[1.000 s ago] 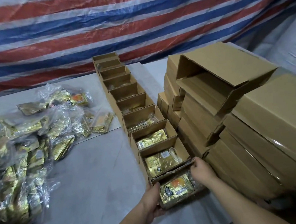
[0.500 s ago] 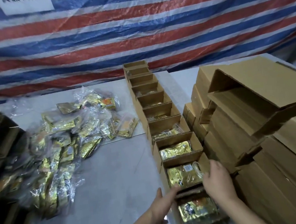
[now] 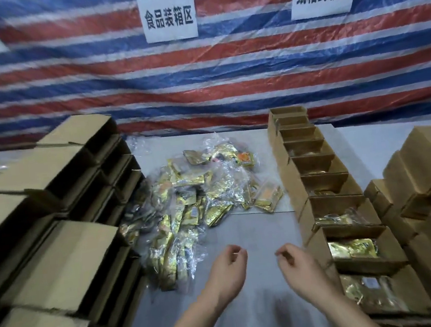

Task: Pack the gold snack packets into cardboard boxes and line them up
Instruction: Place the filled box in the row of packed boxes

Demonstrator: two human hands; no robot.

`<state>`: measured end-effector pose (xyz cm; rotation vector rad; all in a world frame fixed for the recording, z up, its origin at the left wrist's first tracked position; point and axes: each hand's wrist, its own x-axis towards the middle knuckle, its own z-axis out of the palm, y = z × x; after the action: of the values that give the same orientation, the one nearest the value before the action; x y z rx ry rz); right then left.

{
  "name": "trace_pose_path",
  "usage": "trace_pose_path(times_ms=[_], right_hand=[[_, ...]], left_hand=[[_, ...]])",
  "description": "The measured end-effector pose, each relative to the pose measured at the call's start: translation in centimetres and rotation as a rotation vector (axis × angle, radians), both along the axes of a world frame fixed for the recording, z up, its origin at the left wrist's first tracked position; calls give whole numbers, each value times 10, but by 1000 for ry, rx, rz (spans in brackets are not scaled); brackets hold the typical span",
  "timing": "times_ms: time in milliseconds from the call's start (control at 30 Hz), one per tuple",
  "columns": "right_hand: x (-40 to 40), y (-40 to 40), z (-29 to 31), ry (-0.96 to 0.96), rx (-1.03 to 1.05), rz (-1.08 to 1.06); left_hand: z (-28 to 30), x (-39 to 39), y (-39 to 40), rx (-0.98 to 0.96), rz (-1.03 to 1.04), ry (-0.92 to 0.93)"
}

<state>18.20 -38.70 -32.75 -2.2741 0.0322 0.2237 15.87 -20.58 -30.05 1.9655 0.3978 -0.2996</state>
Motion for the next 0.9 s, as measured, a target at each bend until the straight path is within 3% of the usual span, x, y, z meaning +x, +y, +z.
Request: trace_pose_path(times_ms=[167, 300, 567, 667, 767, 900], right_hand=[[15, 62, 6, 61, 130, 99], [21, 112, 12, 35, 207, 164], [24, 219, 66, -29, 215, 468], [13, 253, 82, -64, 215, 602], [-9, 280, 90, -127, 137, 898], [-39, 306, 76, -438, -123, 1355]], left_hand=[[12, -22, 51, 135, -42, -87], [34, -46, 93, 154, 38, -171], [121, -79, 192, 429, 248, -404], [126, -112, 216, 531, 281, -347], [108, -150, 230, 681, 273, -231], [76, -193, 233, 834, 225, 56]])
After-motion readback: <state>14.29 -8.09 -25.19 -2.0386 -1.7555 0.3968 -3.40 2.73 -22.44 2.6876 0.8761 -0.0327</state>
